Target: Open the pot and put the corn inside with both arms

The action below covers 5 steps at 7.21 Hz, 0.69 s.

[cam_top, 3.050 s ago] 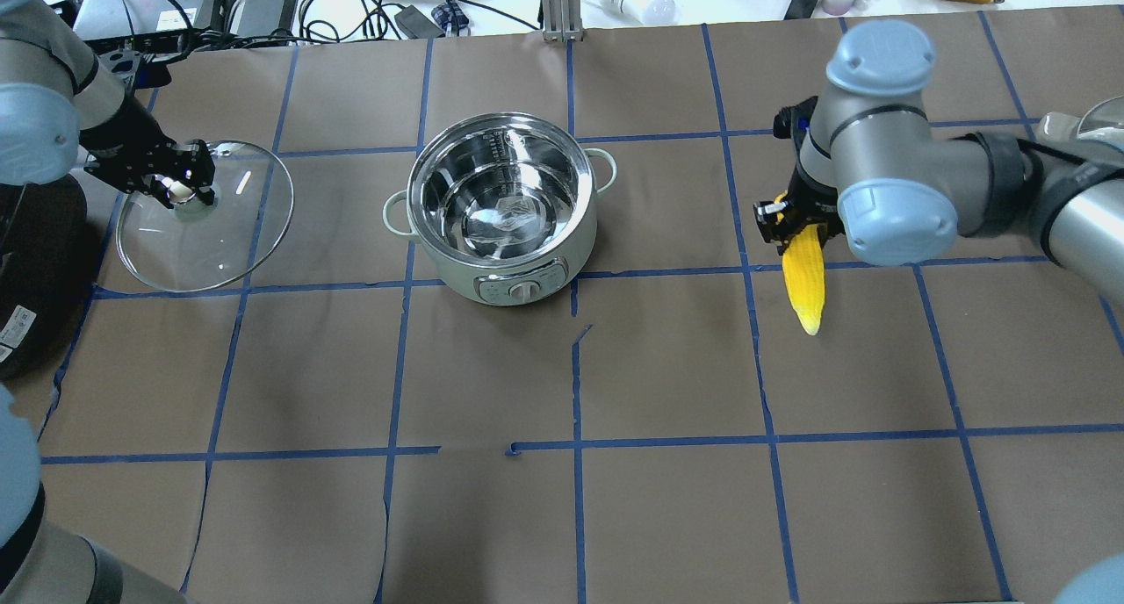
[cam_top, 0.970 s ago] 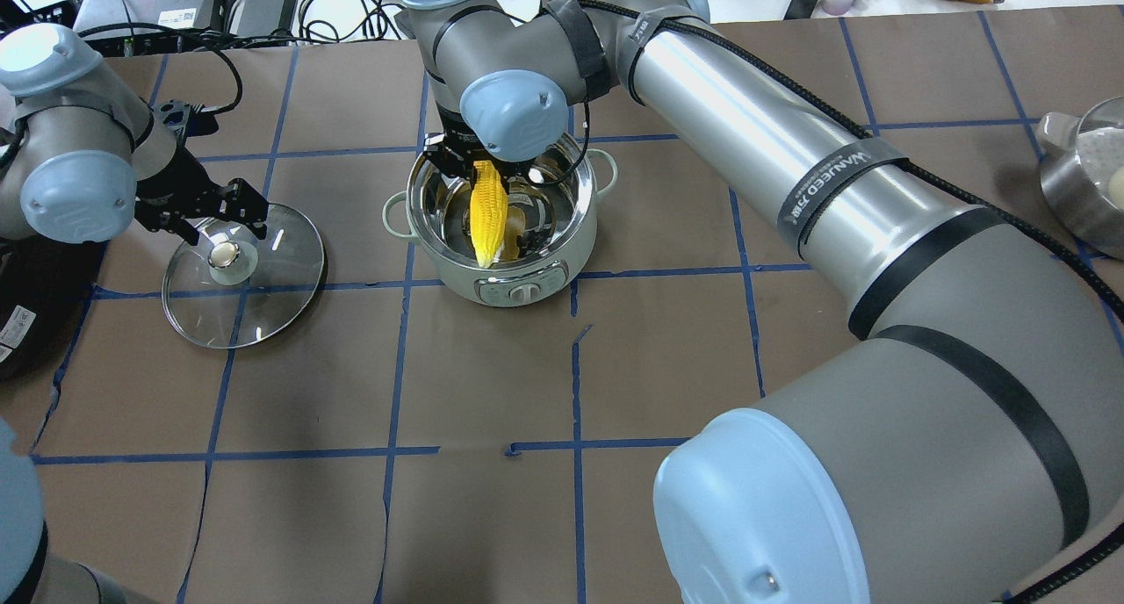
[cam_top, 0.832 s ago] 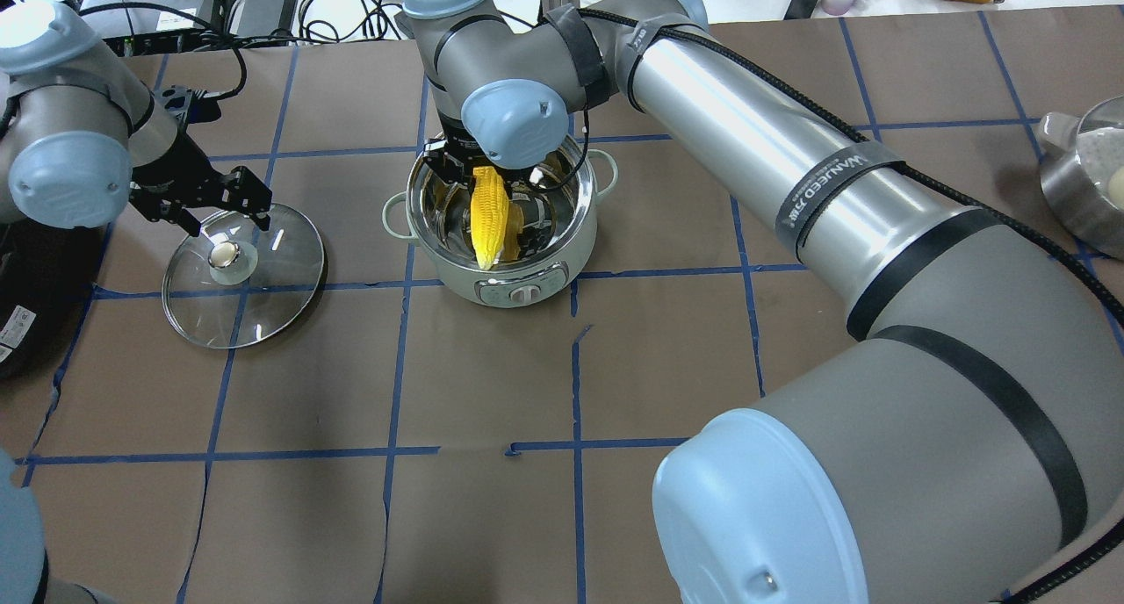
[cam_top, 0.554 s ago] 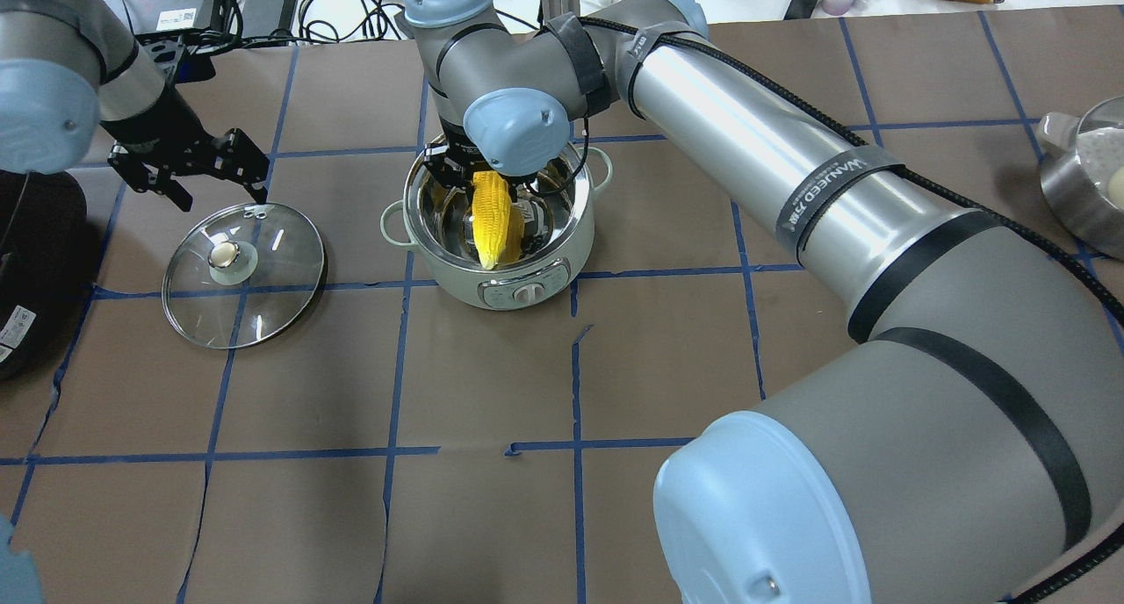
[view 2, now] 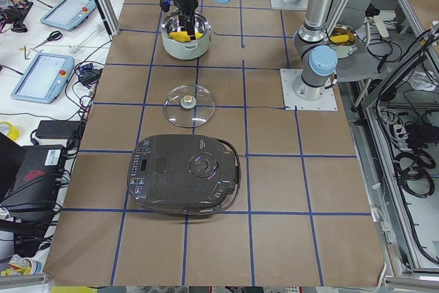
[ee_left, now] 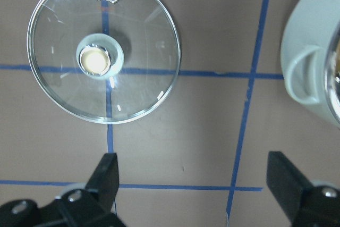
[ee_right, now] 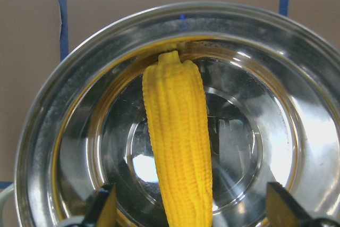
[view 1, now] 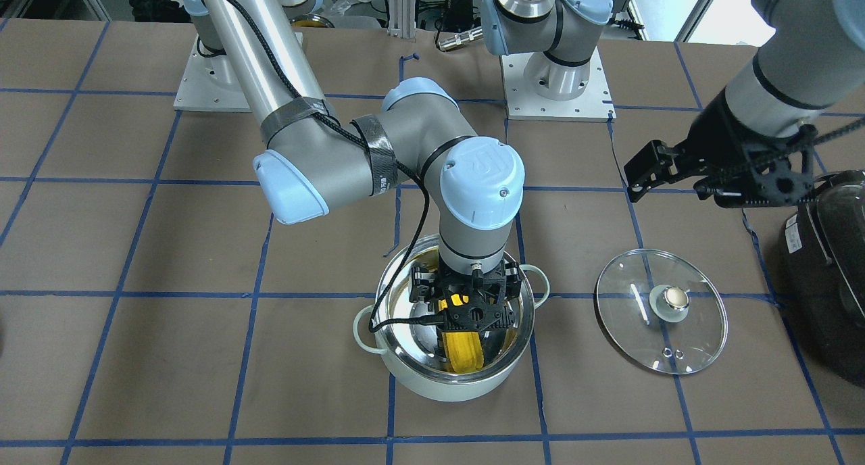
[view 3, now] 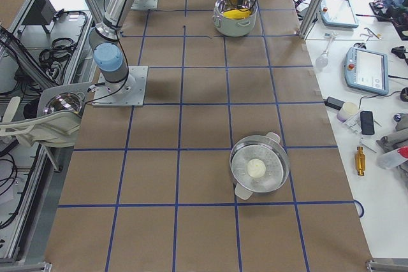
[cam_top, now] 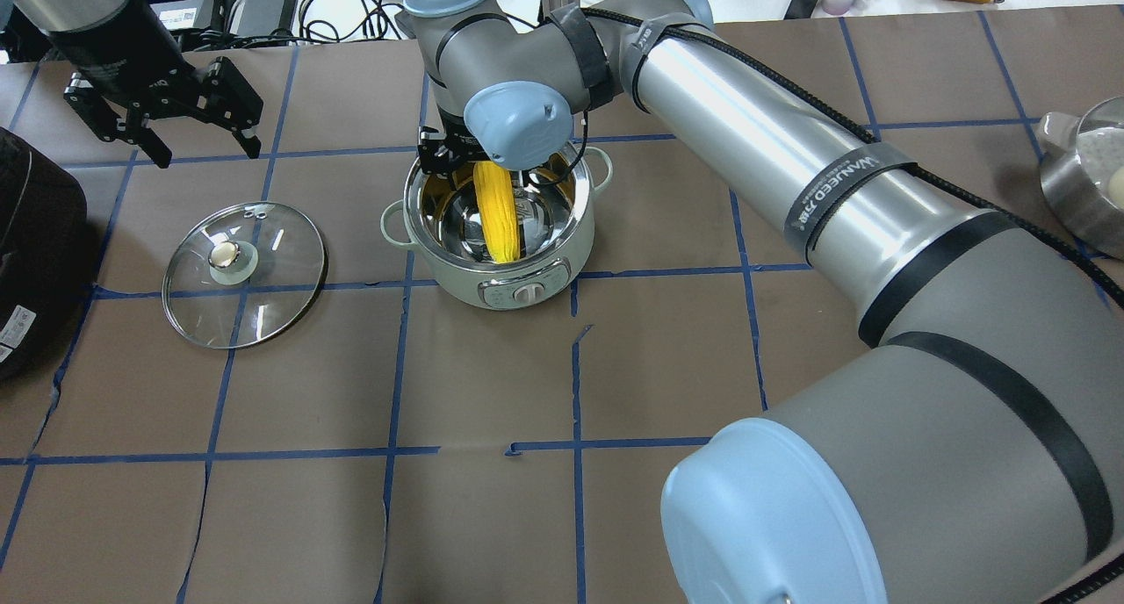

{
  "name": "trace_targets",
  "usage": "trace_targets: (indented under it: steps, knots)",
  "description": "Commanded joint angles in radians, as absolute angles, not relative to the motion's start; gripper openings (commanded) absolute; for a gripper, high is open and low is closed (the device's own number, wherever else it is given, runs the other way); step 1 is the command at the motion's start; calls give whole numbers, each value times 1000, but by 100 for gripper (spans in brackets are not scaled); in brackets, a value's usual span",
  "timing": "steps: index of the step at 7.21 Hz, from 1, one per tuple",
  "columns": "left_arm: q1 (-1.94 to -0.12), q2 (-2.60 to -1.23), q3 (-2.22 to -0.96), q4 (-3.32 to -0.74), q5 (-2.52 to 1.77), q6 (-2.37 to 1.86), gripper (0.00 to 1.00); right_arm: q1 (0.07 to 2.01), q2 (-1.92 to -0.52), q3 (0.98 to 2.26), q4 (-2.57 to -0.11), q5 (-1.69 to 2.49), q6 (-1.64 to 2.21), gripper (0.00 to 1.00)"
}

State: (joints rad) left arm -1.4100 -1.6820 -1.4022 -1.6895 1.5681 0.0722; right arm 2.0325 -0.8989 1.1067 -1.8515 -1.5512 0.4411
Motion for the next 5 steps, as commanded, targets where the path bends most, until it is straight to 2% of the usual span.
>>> trace_targets:
  steps: [1, 3, 4, 5]
  knots:
    - [-1492, -1602, -1390, -1742, 1569, -14, 100, 1953, -1000, 1123, -1745, -1548, 392, 100]
    - [-1595, -1546, -1402, -1750, 1566, -34, 100, 1820, -1130, 1211, -1668, -1560, 289, 100]
    - [-1632, -1572, -1411, -1723, 1572, -26, 100, 1746, -1193, 1320, -1669, -1557, 264, 100]
    - [-1629, -1572, -1446, -1591, 1572, 19, 100, 1665, -1300, 1433, -1687, -1551, 124, 100]
